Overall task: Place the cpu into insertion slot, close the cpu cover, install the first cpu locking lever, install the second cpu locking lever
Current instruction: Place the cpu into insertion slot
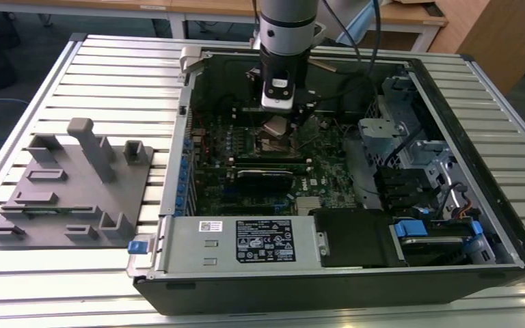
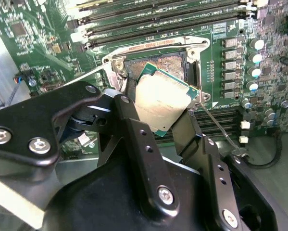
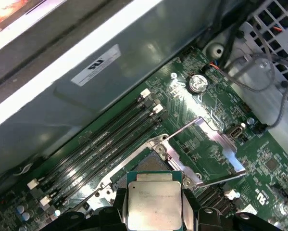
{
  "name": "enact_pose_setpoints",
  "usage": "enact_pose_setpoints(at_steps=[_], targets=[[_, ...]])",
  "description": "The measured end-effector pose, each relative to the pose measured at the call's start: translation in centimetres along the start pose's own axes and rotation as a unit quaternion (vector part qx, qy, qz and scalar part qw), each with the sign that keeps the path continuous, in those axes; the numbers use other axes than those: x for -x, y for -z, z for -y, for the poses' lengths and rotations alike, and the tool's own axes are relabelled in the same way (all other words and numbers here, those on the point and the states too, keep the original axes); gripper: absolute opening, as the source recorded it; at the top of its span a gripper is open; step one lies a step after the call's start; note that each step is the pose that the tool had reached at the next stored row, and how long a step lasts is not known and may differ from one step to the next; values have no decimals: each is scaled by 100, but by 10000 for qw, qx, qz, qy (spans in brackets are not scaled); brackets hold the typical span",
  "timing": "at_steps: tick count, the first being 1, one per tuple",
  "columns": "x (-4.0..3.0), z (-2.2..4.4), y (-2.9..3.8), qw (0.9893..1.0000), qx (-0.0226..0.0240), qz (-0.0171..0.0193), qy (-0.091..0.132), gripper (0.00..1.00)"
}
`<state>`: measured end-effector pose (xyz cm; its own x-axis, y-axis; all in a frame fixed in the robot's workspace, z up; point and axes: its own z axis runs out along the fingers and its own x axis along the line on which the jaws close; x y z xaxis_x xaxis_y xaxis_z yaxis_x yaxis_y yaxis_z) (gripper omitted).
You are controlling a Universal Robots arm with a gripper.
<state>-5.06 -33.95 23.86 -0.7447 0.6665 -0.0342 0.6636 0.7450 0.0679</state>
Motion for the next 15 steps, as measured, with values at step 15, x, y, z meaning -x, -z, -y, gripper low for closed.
enact_pose_setpoints(at_steps=[15], targets=[[0, 0, -4, 9990, -14, 30, -437, 54]])
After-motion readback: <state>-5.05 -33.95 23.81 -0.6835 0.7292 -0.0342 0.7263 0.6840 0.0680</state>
